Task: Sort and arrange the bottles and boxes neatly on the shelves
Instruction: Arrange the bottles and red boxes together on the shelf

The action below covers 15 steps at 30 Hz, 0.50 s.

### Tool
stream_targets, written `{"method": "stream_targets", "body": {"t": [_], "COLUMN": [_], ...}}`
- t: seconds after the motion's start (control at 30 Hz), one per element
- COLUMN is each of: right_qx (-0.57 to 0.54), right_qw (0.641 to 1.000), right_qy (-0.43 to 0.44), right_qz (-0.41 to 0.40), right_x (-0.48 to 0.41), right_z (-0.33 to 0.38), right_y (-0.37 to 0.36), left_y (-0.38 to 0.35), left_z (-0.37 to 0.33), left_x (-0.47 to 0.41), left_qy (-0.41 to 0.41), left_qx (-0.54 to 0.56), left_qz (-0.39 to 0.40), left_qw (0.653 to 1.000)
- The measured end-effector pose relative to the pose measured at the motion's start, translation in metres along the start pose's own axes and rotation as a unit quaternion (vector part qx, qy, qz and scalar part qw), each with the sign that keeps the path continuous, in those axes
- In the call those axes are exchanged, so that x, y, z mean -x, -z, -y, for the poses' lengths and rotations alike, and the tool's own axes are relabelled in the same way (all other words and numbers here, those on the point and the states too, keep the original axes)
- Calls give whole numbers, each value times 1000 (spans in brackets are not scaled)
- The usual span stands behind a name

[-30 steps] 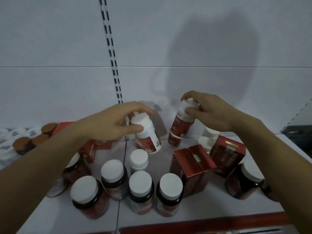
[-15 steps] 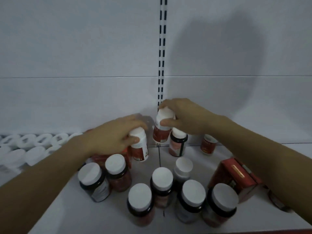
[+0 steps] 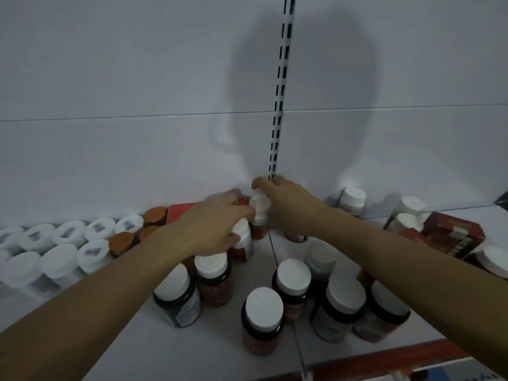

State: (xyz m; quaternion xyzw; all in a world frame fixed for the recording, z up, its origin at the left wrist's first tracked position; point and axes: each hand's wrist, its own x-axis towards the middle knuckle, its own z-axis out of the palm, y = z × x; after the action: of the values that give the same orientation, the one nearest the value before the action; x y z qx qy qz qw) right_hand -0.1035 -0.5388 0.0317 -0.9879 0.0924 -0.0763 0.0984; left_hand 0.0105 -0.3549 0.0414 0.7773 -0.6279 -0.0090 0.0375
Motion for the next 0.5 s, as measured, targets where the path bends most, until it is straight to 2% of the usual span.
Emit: {"method": "stream_targets", "body": {"t": [0.1,0.2,0.3,0.4,0.5], "right_qx": [8,18,19,38,47], "right_qw": [999,995,985,980,980], "right_qy": [-13,-30,-113,-192,-183], "right_qz": [-31,-98,-129,-23,62], "right_x": [18,38,55,62,61], "right_z": [-11,-32,-69,-101,-113], "right_y": [22,41,51,54,49], "left_y": [6,12,22,29,28], "left_z": [4,5,0,-10,-23], "left_x": [-4,-7,-13,-29,-46], "left_qy": [-13,-14,-8,-23,-45], "left_qx": [-35,-66,-86,-78,-66], "left_qz": [18,49,81,50,30], "left_qw": [999,997,993,995,996]}}
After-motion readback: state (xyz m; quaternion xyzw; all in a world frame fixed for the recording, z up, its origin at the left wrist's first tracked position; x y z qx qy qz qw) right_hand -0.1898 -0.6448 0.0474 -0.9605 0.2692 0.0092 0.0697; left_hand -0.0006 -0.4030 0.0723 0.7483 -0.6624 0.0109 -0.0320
